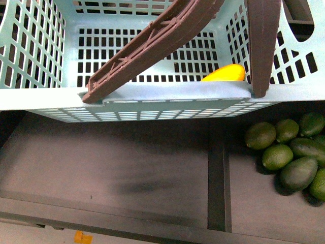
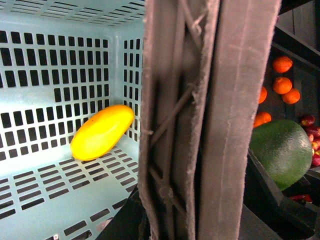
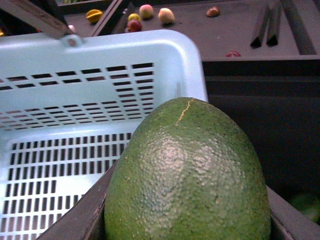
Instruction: Pick mango and avocado into basket
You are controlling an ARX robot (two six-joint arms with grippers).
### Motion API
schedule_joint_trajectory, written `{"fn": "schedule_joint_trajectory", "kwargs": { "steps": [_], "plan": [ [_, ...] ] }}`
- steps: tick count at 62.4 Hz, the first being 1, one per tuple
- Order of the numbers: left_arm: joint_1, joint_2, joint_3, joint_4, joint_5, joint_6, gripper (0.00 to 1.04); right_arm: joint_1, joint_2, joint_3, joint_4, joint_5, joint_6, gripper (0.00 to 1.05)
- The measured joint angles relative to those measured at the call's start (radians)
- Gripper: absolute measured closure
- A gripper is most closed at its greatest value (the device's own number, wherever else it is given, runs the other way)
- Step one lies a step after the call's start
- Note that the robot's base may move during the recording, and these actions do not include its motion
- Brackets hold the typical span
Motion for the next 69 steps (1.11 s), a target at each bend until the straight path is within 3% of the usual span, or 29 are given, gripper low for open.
{"fn": "schedule_joint_trajectory", "kwargs": {
  "steps": [17,45,62,69],
  "plan": [
    [0.000,0.000,0.000,0.000,-0.002,0.000,0.89,0.071,0.179,0.108,0.058,0.132,0.011,0.51],
    [0.000,0.000,0.000,0.000,-0.001,0.000,0.89,0.097,0.359,0.236,0.078,0.169,0.002,0.50],
    [0.000,0.000,0.000,0.000,-0.003,0.000,0.89,0.100,0.361,0.240,0.092,0.175,0.010,0.10],
    [0.000,0.000,0.000,0.000,0.000,-0.001,0.89,0.100,0.325,0.219,0.092,0.171,0.027,0.09]
  ]
}}
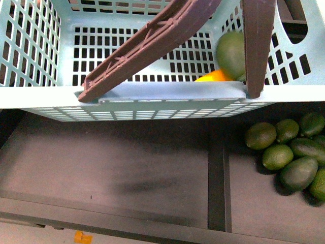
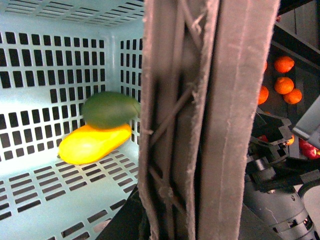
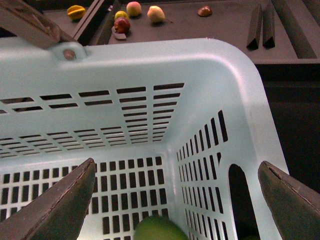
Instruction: Pick mango and avocado into basket
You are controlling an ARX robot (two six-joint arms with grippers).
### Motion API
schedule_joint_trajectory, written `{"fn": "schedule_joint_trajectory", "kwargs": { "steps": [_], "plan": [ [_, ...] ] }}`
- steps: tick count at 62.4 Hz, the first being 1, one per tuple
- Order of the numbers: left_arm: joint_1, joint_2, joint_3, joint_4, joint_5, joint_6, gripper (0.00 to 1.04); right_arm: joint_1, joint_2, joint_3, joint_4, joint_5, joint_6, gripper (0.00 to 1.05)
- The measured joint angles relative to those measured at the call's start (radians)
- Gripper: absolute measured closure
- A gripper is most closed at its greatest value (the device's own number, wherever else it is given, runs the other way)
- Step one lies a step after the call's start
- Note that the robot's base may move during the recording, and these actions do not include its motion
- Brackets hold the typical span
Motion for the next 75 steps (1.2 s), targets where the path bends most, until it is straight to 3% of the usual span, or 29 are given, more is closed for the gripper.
{"fn": "schedule_joint_trajectory", "kwargs": {
  "steps": [24,31,35,55,75],
  "plan": [
    [-0.002,0.002,0.000,0.000,0.004,-0.001,0.89,-0.050,-0.291,-0.160,-0.044,0.028,0.058,0.09],
    [-0.003,0.002,0.000,0.000,0.002,0.001,0.89,-0.083,-0.316,-0.311,0.229,-0.055,-0.096,0.28],
    [0.005,0.002,0.000,0.000,-0.004,-0.003,0.89,-0.138,-0.397,-0.442,0.323,-0.097,-0.181,0.45],
    [0.003,0.002,0.000,0.000,0.004,-0.001,0.89,-0.273,-0.607,-0.700,0.360,-0.225,-0.229,1.01],
    [0.003,0.002,0.000,0.000,-0.003,-0.001,0.89,-0.359,-0.793,-0.835,0.312,-0.306,-0.233,1.03]
  ]
}}
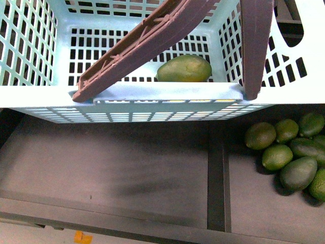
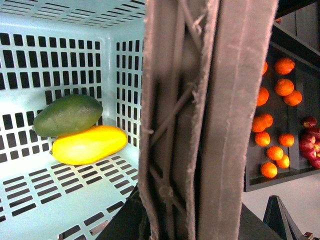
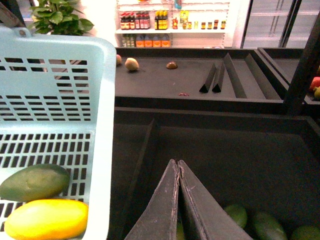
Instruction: Pick mango and avocado into basket
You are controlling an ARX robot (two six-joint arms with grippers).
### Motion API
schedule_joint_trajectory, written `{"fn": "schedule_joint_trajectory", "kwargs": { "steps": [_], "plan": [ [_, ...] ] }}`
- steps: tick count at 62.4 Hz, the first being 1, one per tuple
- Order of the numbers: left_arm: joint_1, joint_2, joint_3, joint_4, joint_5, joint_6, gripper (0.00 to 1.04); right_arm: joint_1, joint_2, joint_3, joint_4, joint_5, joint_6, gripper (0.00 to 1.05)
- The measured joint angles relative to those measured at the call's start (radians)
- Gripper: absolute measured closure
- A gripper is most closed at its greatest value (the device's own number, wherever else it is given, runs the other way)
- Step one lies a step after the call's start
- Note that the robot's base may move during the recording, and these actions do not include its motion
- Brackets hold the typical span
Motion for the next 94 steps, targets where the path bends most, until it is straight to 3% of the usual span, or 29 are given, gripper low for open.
{"fn": "schedule_joint_trajectory", "kwargs": {
  "steps": [8,11,17,94],
  "plan": [
    [0.000,0.000,0.000,0.000,-0.003,0.000,0.89,-0.022,-0.059,-0.027,-0.032,-0.027,0.000,1.03],
    [0.000,0.000,0.000,0.000,-0.002,0.001,0.89,-0.065,-0.089,-0.040,-0.051,-0.089,-0.001,1.03],
    [0.000,0.000,0.000,0.000,0.001,0.000,0.89,-0.106,-0.140,-0.056,-0.084,-0.098,0.000,1.03],
    [0.000,0.000,0.000,0.000,-0.001,0.000,0.89,-0.110,-0.605,-0.111,-0.467,-0.108,-0.002,1.03]
  ]
}}
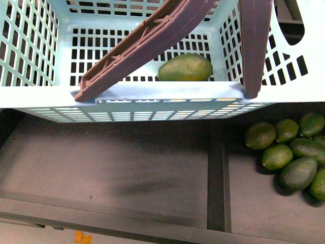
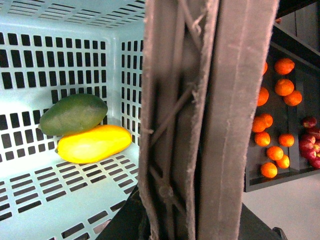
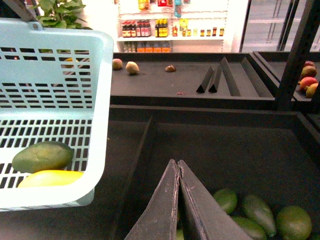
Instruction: Pick mango and avocado into basket
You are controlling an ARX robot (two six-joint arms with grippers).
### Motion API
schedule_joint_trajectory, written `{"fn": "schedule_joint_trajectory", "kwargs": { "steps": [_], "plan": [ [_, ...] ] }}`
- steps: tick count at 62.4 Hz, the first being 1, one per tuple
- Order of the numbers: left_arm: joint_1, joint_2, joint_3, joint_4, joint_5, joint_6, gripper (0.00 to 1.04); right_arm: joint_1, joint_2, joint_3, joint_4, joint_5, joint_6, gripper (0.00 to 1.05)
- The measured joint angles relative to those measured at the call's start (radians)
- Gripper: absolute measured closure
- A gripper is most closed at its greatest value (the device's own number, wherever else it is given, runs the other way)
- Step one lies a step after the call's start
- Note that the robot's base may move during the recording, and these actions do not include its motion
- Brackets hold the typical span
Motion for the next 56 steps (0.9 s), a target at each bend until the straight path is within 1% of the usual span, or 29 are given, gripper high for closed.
{"fn": "schedule_joint_trajectory", "kwargs": {
  "steps": [2,4,6,22,29,42,45,50,52,56],
  "plan": [
    [0.000,0.000,0.000,0.000,0.000,0.000,0.89,0.000,-0.026,0.000,-0.027,0.000,0.000,1.03],
    [0.000,0.000,0.000,0.000,0.002,0.000,0.89,0.000,-0.094,0.000,-0.126,-0.002,0.000,1.03],
    [0.000,0.000,0.000,0.000,0.002,0.000,0.89,0.000,-0.141,0.000,-0.165,0.000,0.000,1.03],
    [-0.001,0.000,0.000,0.000,0.002,0.000,0.89,0.000,-0.172,0.000,-0.177,0.001,-0.001,1.02],
    [-0.001,0.000,0.000,0.000,0.001,0.001,0.89,0.000,-0.172,0.000,-0.178,0.001,-0.001,0.84],
    [-0.001,0.000,0.000,0.000,0.002,0.000,0.89,0.000,-0.173,0.000,-0.178,0.001,0.000,0.32],
    [-0.001,0.000,0.000,0.000,0.002,0.000,0.89,0.000,-0.173,0.000,-0.178,0.001,0.000,0.25],
    [-0.001,0.000,0.000,0.000,0.002,0.000,0.89,0.000,-0.173,0.000,-0.178,0.001,0.000,0.10],
    [-0.001,0.000,0.000,0.000,0.002,0.000,0.89,0.000,-0.173,0.000,-0.178,0.001,0.000,0.07],
    [-0.001,0.000,0.000,0.000,0.002,0.000,0.89,0.000,-0.173,0.000,-0.178,0.001,0.000,0.09]
  ]
}}
